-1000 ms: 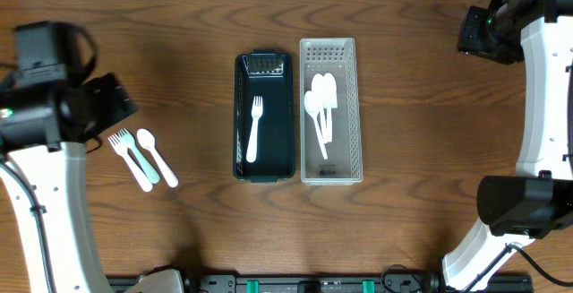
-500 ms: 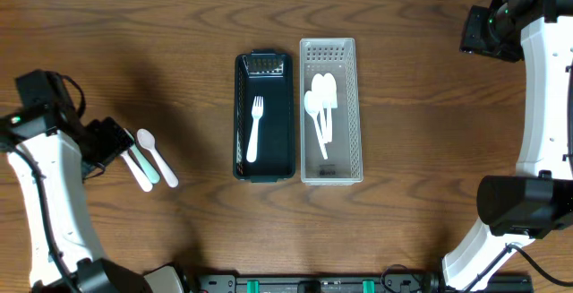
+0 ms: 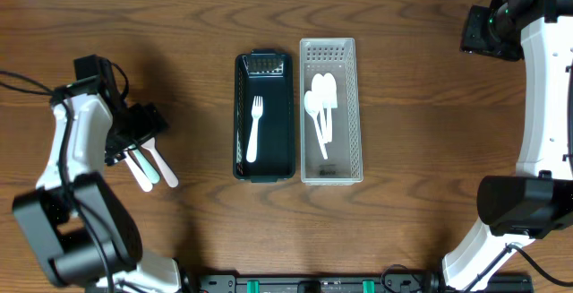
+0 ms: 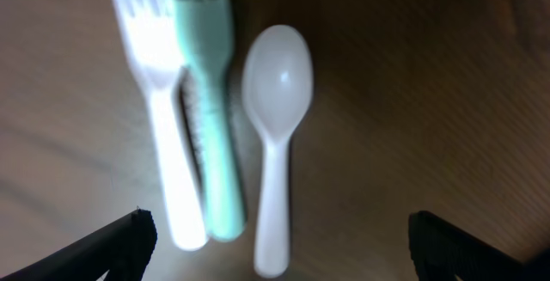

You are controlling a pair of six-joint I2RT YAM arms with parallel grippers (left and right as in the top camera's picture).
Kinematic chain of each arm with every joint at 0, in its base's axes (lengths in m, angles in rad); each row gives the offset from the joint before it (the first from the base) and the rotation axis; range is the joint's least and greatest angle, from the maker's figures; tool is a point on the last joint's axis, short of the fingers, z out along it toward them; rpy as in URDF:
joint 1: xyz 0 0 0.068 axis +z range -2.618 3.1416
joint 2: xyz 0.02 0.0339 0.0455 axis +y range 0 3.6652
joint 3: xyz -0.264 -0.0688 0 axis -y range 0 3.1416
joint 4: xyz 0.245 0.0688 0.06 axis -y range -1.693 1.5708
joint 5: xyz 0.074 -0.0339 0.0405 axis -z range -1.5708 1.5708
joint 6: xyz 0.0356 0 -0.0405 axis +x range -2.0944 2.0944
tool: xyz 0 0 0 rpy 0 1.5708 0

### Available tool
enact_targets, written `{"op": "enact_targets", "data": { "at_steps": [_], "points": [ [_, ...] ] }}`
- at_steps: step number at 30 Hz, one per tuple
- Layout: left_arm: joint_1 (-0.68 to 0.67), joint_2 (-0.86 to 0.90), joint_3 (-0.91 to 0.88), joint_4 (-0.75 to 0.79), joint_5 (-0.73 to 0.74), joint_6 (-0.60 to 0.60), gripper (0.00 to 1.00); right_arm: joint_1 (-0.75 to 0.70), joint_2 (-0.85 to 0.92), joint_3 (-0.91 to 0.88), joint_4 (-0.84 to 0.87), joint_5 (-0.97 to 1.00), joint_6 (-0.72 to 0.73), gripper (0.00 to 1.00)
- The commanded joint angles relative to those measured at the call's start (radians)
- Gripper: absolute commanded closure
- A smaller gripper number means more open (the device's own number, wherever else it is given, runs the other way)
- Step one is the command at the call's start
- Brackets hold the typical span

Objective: Pack container
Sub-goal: 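Move left gripper over the fork pair and spoon, lowering to grasp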

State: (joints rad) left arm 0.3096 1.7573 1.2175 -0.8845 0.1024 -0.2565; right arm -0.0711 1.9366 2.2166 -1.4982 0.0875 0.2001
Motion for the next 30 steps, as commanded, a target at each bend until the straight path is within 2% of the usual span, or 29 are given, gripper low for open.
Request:
{"op": "enact_targets", "data": {
  "at_steps": [1, 5, 10, 30],
  "points": [
    [-0.016, 0.061, -0.004, 0.021, 0.048, 0.000, 0.05, -0.001, 0.000, -0.001, 0.003, 0.017, -0.014, 0.53],
    [-0.061, 0.103, -0.004, 0.063, 0.047, 0.027, 0.05, -0.001, 0.000, -0.001, 0.006, 0.017, -0.014, 0.52],
    [-0.079, 0.111, -0.004, 0.102, 0.047, 0.003, 0.05, -0.001, 0.000, -0.001, 0.005, 0.018, -0.014, 0.53],
    [-0.071, 0.112, -0.022, 0.086, -0.025, -0.027, 0.05, -0.002, 0.000, -0.001, 0.017, 0.018, -0.014, 0.52]
  ]
}}
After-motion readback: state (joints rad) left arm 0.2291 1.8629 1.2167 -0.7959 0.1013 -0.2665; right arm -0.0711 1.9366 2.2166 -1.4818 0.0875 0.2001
